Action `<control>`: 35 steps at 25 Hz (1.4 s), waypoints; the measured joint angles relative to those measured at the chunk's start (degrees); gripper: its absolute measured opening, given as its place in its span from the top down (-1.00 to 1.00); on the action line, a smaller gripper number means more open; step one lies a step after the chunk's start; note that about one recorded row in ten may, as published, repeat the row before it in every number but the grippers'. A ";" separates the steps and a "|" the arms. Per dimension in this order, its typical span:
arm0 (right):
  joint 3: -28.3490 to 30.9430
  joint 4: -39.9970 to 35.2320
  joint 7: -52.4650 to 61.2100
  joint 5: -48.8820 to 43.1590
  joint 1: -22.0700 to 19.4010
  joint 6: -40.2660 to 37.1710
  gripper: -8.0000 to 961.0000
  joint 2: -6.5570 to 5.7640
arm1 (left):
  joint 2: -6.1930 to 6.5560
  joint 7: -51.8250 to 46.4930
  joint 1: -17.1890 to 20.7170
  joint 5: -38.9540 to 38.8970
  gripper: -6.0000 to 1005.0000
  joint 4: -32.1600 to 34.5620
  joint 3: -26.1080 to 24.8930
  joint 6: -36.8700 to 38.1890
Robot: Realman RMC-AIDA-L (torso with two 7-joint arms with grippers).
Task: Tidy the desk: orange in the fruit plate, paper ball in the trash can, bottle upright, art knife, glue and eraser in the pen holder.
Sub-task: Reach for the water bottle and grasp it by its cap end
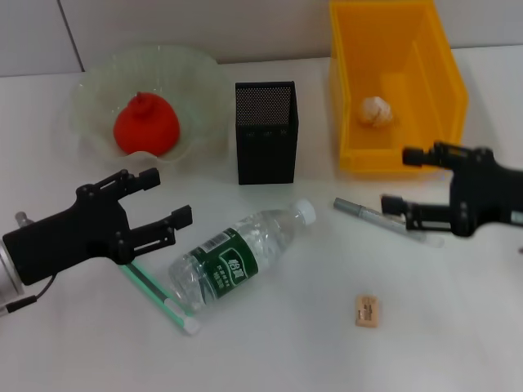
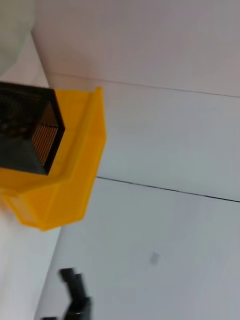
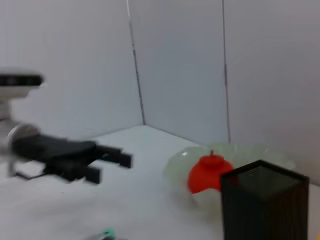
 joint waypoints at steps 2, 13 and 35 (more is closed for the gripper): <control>1.81 2.73 -2.95 -0.02 0.07 -1.96 -0.73 -0.04 | -0.16 -2.87 0.06 1.16 -0.62 2.48 0.49 -0.27; 15.26 19.98 -21.49 -5.10 -0.69 -8.74 -0.73 -1.37 | -0.67 -33.72 1.02 14.02 -0.62 29.47 17.20 -13.09; 18.57 26.48 -28.28 -7.27 -1.12 -7.01 -0.73 -1.46 | -1.17 -76.65 -9.46 46.33 -0.62 47.84 41.57 -22.25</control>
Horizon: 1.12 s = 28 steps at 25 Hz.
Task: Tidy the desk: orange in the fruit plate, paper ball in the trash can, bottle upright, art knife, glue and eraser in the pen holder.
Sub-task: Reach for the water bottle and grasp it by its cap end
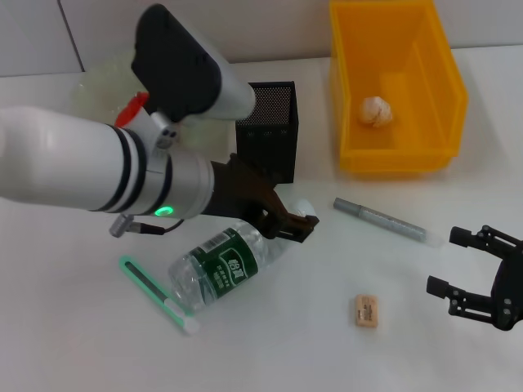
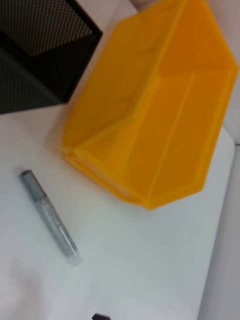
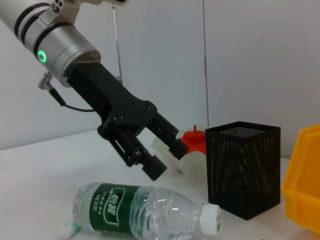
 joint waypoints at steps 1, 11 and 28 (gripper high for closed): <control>0.00 0.00 0.00 0.00 0.00 0.00 -0.73 0.00 | -0.01 -0.27 -0.35 0.25 -0.62 -0.19 0.60 -0.20; -0.10 0.12 -0.04 0.00 0.60 0.35 -0.73 0.09 | -0.09 -0.23 -3.68 0.67 -0.62 -7.10 5.03 -8.16; -0.31 0.13 0.53 -0.88 1.38 0.79 -0.73 0.50 | -0.09 0.42 -7.45 0.21 -0.62 -15.96 8.95 -15.58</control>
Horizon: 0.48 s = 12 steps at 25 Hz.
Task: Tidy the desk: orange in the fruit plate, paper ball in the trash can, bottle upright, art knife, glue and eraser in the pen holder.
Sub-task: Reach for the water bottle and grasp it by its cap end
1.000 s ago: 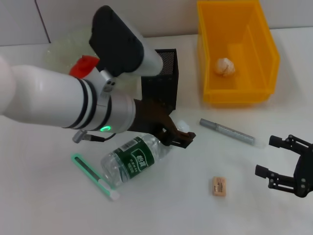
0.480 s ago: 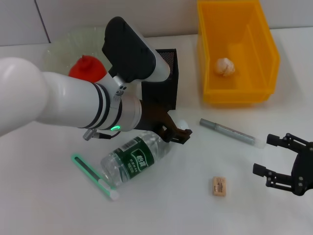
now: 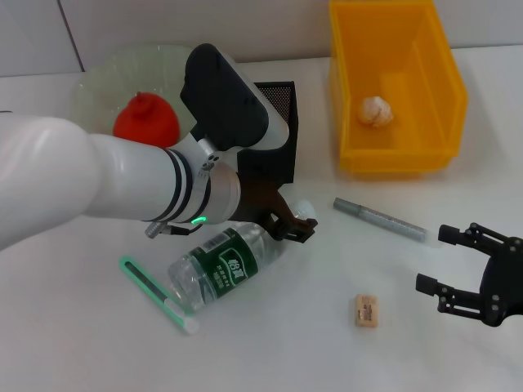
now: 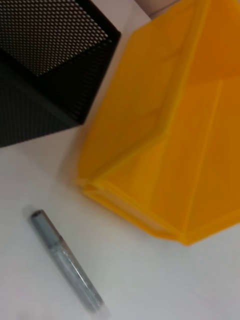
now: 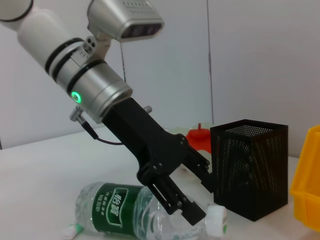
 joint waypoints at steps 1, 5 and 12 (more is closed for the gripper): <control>0.00 0.00 0.00 0.00 0.00 0.00 -0.73 0.00 | 0.00 0.00 0.00 0.00 -0.62 0.00 0.00 0.00; -0.30 0.00 0.03 -0.29 0.33 -0.02 -0.73 0.05 | 0.00 0.04 -0.81 -0.12 -0.61 -2.91 0.55 -2.31; -0.19 0.00 0.23 -0.34 0.59 -0.05 -0.73 0.05 | 0.00 0.12 -1.39 -0.17 -0.61 -4.52 2.16 -2.87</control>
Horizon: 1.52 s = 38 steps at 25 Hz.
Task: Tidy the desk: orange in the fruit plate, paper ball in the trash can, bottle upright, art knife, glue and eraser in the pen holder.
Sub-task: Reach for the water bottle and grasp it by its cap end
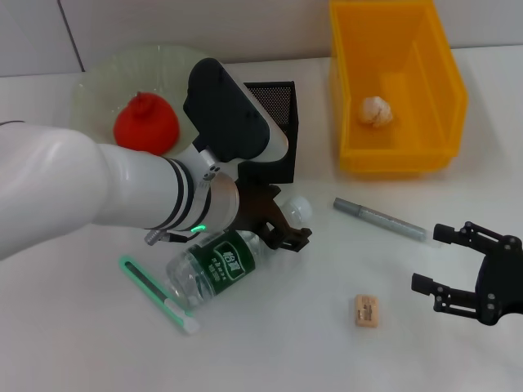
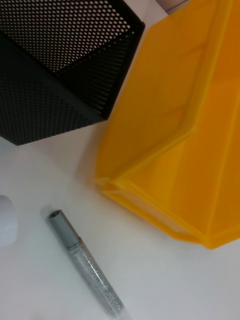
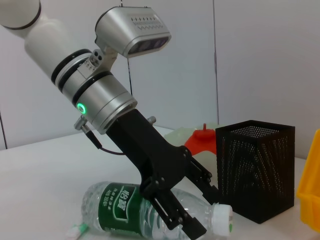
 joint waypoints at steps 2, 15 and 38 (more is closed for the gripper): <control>-0.08 0.00 0.32 0.00 0.09 0.01 -0.73 0.00 | 0.00 0.00 0.00 0.00 -0.61 0.00 0.00 0.00; -0.15 0.00 0.82 0.00 0.35 0.01 -0.73 -0.02 | -0.01 0.79 -1.40 -0.08 -0.26 -0.53 2.66 -0.23; 0.10 0.00 2.95 -1.59 1.84 0.09 -0.73 -0.02 | 0.00 1.45 -2.13 0.59 0.11 -1.65 5.67 -3.02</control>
